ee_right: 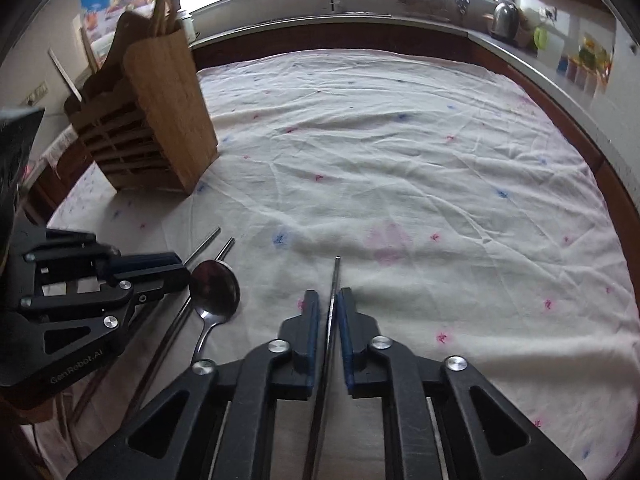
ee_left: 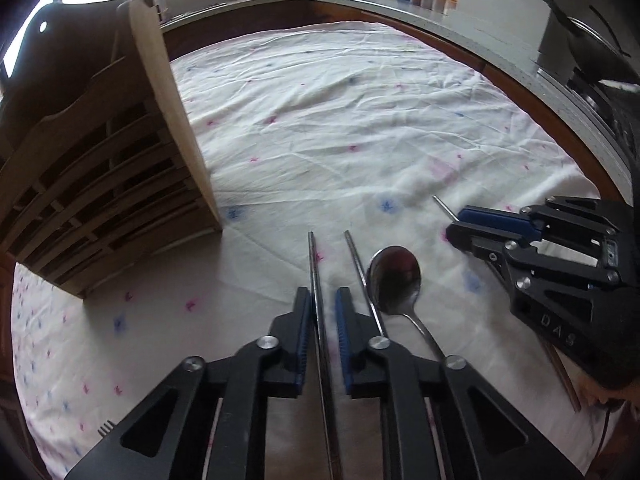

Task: Organize utensils
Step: 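Close the right tool on a metal chopstick while the left tool grasps another, then lift both metal chopsticks and carry them above the wooden holder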

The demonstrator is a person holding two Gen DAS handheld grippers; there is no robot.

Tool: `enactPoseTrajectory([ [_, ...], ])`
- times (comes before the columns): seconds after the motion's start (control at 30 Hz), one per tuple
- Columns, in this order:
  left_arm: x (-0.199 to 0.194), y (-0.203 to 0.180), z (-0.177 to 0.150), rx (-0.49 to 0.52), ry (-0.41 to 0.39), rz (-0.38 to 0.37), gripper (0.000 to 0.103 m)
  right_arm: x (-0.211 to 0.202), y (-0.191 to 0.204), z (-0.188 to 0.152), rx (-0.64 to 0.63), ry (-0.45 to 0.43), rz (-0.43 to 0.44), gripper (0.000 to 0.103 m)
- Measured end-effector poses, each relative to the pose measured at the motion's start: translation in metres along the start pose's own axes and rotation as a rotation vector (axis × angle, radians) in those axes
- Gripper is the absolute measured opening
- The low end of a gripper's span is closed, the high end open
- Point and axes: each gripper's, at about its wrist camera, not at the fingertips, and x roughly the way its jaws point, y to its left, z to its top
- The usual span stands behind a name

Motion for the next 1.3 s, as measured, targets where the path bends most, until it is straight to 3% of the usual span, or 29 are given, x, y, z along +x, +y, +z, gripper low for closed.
enactPoseTrajectory([
  [0.2,-0.010,0.005,-0.003,-0.020,-0.005,-0.017,0.003,-0.008,-0.006,0.000,0.079,0.006,0.077,0.005],
  [0.4,-0.052,0.019,-0.010,-0.085,-0.096,-0.053,0.003,-0.049,-0.005,0.001,0.138,-0.086,0.149,0.005],
  [0.83,-0.171,0.038,-0.067,-0.212,-0.337,-0.107,0.003,-0.149,0.014,0.001,0.126,-0.322,0.172,0.005],
  [1.3,-0.241,0.055,-0.118,-0.268,-0.460,-0.101,0.003,-0.197,0.033,0.002,0.112,-0.440,0.180,0.005],
])
